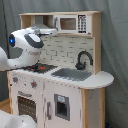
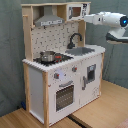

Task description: Play with the kitchen

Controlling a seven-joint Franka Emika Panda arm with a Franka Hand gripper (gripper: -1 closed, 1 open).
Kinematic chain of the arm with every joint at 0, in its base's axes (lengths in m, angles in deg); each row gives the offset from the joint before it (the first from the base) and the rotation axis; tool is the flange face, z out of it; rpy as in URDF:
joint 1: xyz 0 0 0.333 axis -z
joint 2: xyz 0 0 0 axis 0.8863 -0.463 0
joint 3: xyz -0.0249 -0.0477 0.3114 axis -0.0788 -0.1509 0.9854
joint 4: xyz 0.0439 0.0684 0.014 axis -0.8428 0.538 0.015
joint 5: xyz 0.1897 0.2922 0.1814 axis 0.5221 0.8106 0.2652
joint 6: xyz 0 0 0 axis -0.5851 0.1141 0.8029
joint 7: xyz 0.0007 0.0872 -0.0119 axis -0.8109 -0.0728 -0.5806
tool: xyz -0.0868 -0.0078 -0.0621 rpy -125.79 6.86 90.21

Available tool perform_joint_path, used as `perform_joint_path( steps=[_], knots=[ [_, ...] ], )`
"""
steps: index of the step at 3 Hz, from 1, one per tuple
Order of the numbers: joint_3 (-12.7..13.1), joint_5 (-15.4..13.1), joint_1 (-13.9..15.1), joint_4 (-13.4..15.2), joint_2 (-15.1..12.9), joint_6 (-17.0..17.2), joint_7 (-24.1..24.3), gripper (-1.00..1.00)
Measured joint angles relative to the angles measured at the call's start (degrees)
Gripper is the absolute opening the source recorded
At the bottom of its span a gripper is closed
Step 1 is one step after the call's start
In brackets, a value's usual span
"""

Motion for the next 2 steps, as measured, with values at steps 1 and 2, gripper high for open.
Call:
perform_joint_path(
  steps=[1,2],
  knots=[
    [3.2,0.0,3.5,-2.8,-3.0,0.0,0.0,1.00],
    [5.8,0.0,6.9,-5.8,-5.5,0.1,0.1,1.00]
  ],
)
